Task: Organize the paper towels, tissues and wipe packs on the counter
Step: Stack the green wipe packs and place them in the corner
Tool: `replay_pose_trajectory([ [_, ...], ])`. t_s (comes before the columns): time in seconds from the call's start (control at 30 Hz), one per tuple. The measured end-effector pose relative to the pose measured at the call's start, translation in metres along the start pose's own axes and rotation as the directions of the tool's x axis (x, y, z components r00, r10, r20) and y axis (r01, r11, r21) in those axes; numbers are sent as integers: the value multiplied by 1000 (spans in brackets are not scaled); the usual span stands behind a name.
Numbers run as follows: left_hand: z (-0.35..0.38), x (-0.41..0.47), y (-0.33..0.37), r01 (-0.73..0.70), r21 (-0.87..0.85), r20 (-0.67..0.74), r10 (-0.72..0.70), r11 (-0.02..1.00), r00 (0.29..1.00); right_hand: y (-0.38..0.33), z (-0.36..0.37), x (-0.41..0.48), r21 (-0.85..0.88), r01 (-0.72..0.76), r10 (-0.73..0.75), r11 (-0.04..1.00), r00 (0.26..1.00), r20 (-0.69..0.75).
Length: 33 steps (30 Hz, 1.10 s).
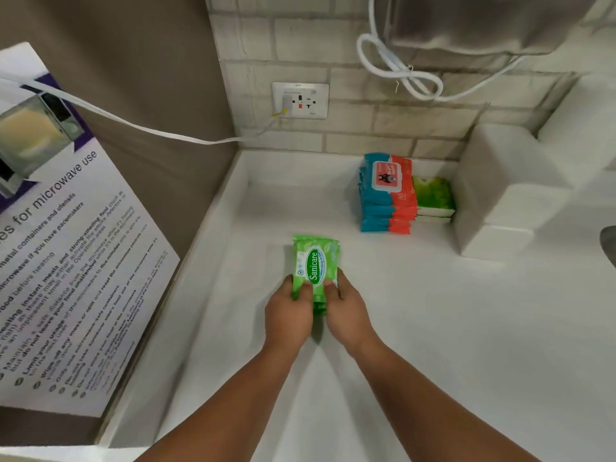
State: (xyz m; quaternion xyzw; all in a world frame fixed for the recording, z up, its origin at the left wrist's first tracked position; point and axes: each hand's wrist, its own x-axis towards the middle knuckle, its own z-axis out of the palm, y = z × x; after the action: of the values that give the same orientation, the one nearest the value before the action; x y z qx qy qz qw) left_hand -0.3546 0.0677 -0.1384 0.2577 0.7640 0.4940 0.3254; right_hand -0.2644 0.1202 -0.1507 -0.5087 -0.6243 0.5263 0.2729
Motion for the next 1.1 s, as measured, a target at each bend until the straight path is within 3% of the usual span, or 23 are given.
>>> replay_pose_trajectory([
  [0.3, 22, 40, 7, -58, -250, 89, 82, 967, 993, -5, -5, 45, 62, 26, -18, 998, 993, -115],
  [0.47, 33, 66, 14, -100, -226, 162, 139, 969, 977, -9, -17, 73, 8, 54, -52, 999, 986, -161],
  [0.77, 56, 124, 30, -111, -253, 139, 149, 961, 979, -22, -20, 139, -8, 27, -28, 1000, 982, -185],
  [1.1, 70, 166, 33, -197, -192, 148, 227, 961, 963, -16, -3, 176, 77, 140, -99, 987, 913, -397],
])
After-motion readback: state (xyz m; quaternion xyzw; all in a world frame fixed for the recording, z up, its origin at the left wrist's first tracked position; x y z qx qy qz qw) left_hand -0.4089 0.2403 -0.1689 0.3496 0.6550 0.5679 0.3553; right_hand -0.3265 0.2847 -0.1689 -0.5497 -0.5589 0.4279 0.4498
